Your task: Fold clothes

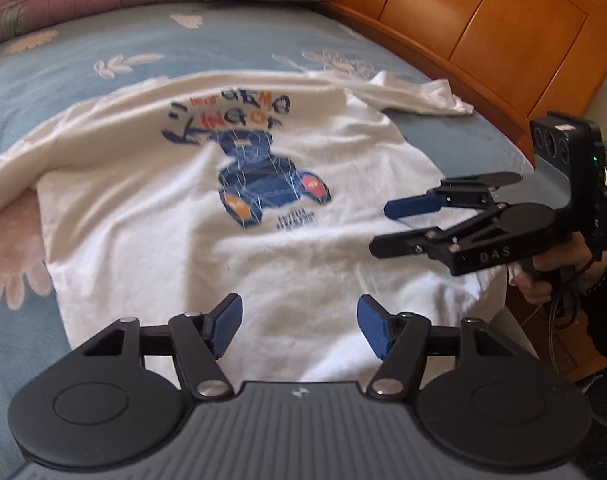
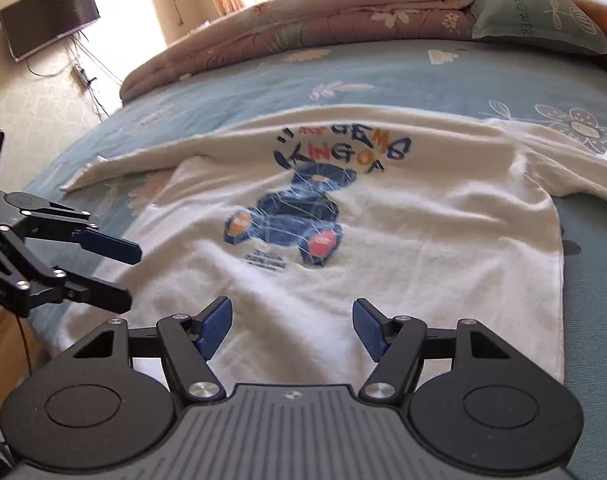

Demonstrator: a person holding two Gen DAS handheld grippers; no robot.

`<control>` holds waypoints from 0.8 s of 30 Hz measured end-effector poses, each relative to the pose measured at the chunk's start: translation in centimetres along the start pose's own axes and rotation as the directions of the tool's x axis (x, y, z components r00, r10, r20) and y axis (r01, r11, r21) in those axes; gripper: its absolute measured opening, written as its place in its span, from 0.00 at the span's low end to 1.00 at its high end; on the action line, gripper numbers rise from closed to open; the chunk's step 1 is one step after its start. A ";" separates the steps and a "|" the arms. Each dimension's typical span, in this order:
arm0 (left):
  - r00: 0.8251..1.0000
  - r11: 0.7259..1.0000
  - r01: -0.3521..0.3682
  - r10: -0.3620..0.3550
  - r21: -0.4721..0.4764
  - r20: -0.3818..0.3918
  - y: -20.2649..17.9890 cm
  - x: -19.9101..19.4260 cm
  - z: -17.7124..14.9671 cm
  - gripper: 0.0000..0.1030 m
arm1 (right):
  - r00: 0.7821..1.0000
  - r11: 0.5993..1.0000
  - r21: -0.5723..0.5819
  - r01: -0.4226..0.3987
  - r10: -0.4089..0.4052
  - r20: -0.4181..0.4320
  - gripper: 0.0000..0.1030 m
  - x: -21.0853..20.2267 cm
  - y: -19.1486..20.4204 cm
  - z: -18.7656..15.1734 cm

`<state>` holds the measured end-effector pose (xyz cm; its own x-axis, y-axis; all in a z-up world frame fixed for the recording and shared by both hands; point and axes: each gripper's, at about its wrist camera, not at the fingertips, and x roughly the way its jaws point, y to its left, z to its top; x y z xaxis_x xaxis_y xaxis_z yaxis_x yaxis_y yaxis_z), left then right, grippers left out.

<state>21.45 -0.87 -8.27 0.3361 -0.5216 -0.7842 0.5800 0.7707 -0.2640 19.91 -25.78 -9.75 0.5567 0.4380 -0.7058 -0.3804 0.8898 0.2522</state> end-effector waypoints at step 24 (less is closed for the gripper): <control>0.991 0.969 -0.114 0.127 -0.221 0.044 5.4 -2.8 -0.7 0.71 | 0.991 0.988 0.083 0.133 -0.131 -0.026 0.97 -3.1 -1.1 -3.3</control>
<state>23.12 5.02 -7.85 0.4396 -0.4354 -0.7856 0.3599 0.8868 -0.2901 16.17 -28.54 -10.09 0.5824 0.3143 -0.7497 -0.2408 0.9476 0.2101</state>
